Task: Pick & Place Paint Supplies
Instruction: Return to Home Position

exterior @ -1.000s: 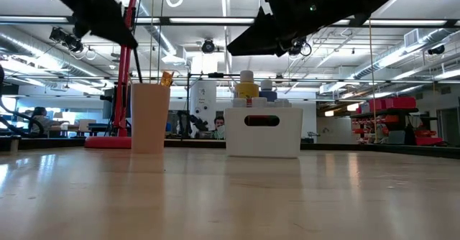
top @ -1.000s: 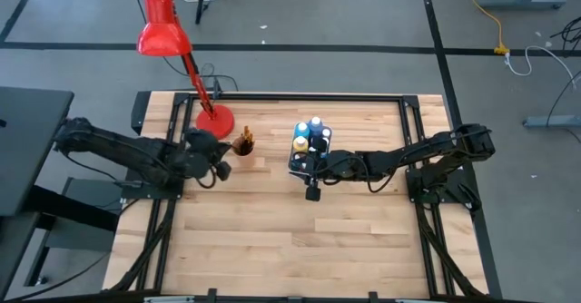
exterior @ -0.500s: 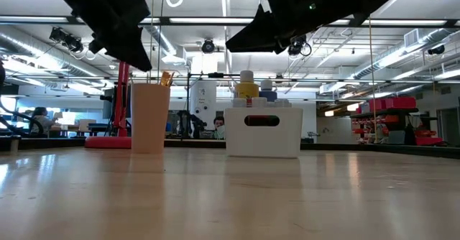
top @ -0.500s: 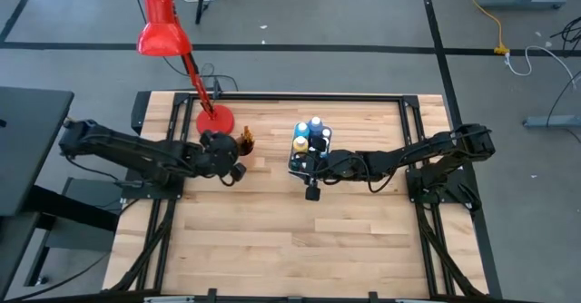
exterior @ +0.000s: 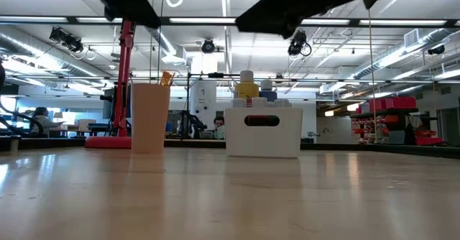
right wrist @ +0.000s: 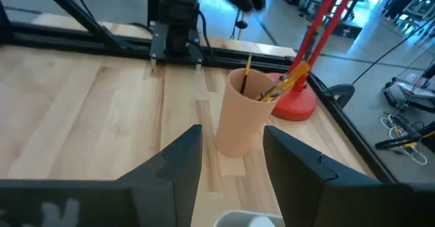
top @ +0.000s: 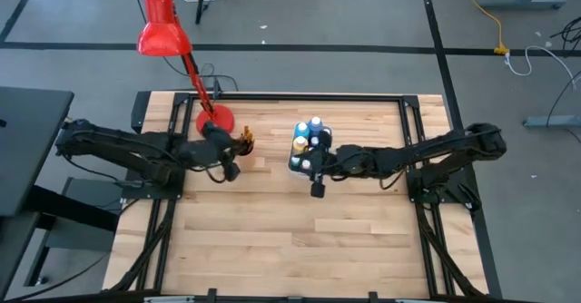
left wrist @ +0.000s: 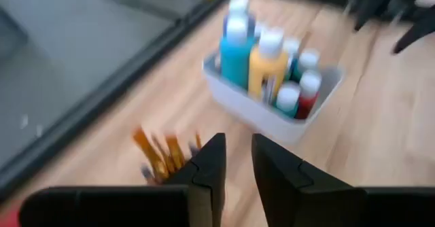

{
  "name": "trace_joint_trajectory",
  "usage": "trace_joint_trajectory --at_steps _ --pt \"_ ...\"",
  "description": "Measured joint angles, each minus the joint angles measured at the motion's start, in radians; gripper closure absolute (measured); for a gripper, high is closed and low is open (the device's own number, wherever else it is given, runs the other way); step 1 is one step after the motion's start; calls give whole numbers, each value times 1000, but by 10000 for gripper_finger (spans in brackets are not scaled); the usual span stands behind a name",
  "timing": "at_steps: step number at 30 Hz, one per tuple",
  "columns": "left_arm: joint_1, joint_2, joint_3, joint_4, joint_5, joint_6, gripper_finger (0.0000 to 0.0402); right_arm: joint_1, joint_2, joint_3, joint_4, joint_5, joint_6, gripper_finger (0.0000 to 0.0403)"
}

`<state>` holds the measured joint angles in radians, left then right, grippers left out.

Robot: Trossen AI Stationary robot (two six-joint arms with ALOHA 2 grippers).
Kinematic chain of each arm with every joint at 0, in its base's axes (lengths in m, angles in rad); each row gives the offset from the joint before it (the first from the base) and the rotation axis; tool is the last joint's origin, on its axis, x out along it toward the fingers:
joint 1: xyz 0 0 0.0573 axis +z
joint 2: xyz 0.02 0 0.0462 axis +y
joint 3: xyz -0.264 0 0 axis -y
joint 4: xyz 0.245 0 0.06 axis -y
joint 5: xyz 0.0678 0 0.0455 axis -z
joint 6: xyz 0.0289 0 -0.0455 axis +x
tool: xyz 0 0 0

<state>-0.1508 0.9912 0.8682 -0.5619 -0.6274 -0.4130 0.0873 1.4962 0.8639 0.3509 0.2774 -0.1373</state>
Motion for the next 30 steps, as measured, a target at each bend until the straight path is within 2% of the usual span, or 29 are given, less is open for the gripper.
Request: trace_joint_trajectory --at_steps 3,6,10,12,14,18,23,30 --pt "-16 -74 25 0 -15 91 327 4 -91 0 -89 -9 40 249" --pt "-25 -158 27 -9 -31 191 334 12 -207 0 -216 -7 49 275" --pt "-26 -263 11 7 -31 319 350 25 -356 0 -350 -7 47 338" --pt "-26 -313 -25 59 2 379 359 26 -424 -14 -377 -6 12 377" --pt "-26 -370 -86 122 58 436 366 26 -486 -46 -372 -5 -3 395" --pt "-26 -485 -249 285 175 534 378 26 -607 -170 -320 -4 -2 381" --pt "-24 -638 -467 548 165 608 381 25 -758 -316 -261 -4 1 396" --pt "-24 -837 -642 632 228 639 381 25 -924 -459 -259 -33 51 393"
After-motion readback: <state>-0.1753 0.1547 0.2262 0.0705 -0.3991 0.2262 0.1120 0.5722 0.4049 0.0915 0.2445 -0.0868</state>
